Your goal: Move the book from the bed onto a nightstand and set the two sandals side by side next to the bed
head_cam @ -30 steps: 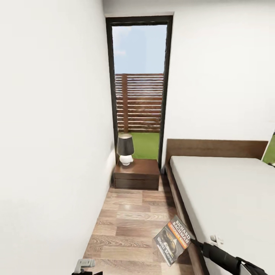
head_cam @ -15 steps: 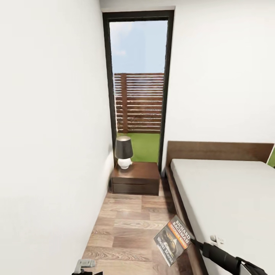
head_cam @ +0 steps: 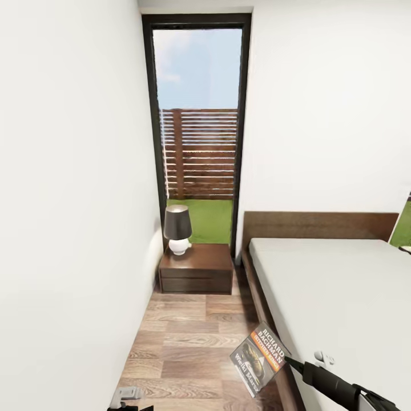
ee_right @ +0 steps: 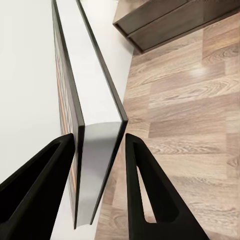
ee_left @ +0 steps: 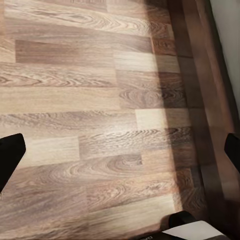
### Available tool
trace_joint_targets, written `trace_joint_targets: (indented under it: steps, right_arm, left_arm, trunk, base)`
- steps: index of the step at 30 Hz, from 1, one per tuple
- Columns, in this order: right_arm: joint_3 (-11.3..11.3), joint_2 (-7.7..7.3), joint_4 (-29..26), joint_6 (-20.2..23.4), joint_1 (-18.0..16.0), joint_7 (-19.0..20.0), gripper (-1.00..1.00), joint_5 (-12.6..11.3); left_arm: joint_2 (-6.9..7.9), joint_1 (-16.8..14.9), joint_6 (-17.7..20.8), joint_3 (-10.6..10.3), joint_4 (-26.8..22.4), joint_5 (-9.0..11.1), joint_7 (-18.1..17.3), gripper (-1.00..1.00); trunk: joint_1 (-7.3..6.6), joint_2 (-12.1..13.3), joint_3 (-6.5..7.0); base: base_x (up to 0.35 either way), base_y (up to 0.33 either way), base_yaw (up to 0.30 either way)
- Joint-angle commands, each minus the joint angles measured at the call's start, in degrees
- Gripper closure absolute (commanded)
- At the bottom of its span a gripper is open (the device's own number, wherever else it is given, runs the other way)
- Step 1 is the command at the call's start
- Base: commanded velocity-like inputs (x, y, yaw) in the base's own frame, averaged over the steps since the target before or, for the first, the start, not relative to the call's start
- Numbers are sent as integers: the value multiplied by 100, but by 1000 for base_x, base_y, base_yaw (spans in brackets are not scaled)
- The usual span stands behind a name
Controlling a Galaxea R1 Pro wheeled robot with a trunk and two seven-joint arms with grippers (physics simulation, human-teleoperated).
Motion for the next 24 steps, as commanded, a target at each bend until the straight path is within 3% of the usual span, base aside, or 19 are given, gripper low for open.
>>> trace_joint_targets:
  steps: [1, 13, 24]
  right_arm:
    - [-54, 1, -6, 25, -3, 20, 100, 58]
    - [-52, 1, -6, 24, -3, 14, 100, 59]
    - [-51, 1, -6, 22, -3, 14, 100, 59]
  left_arm:
    - [2, -2, -32, 43, 6, -60, -10, -100]
    - [3, -3, -32, 43, 6, -58, -10, -100]
    - [-1, -1, -32, 43, 6, -61, -10, -100]
  trunk:
    - [4, -5, -5]
    - [4, -5, -5]
    - [4, -5, -5]
  base:
    - [216, 59, -5]
    - [261, 116, -1]
    - [298, 14, 51]
